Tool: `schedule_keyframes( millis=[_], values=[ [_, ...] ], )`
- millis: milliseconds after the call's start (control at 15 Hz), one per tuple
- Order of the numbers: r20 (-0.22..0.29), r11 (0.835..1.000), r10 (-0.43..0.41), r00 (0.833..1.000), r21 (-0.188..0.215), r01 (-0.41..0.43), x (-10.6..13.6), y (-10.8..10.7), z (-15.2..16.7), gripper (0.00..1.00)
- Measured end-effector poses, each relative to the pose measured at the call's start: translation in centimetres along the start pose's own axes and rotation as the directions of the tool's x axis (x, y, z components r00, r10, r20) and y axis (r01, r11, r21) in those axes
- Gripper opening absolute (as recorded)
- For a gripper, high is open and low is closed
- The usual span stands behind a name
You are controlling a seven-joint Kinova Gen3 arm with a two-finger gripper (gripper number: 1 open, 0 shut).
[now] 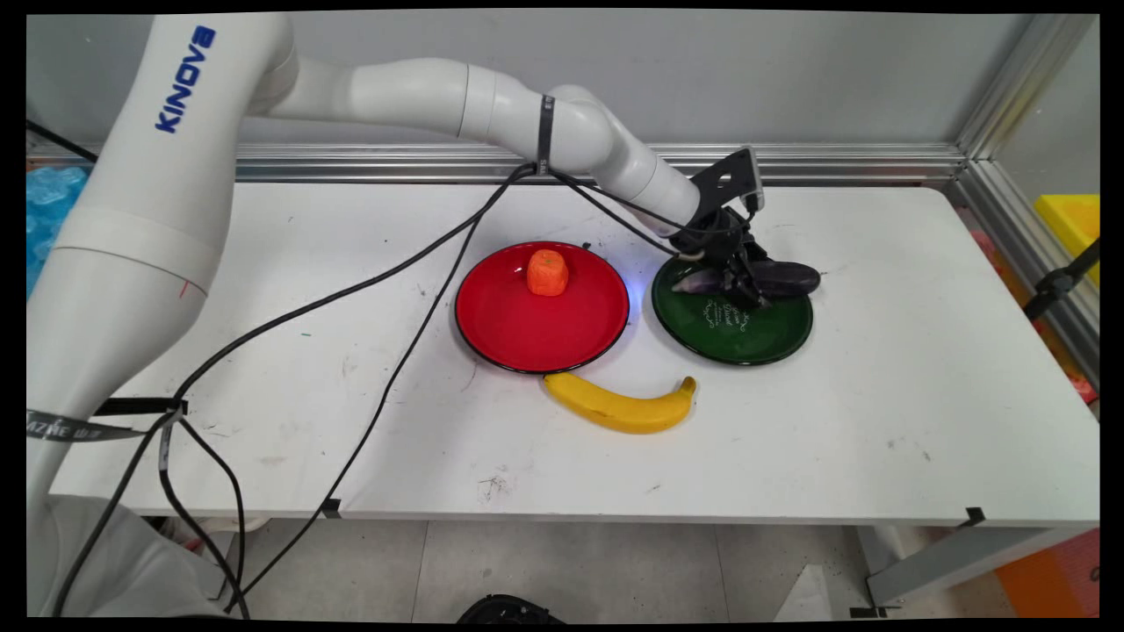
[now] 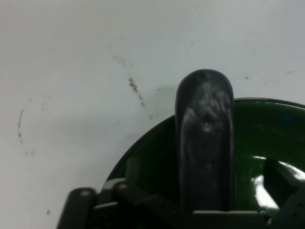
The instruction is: Place the picked object on the green plate
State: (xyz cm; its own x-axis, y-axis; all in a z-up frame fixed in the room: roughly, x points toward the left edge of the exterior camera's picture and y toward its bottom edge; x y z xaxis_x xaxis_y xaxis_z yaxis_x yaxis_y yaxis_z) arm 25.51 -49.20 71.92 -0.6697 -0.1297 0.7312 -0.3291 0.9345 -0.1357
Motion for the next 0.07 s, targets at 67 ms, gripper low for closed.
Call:
schedule_keyframes(
  millis=[67],
  values=[
    [0.002,1.000,0.001,1.000,0.000,-0.001,0.01,-0.01,-0.02,1.00]
  ],
)
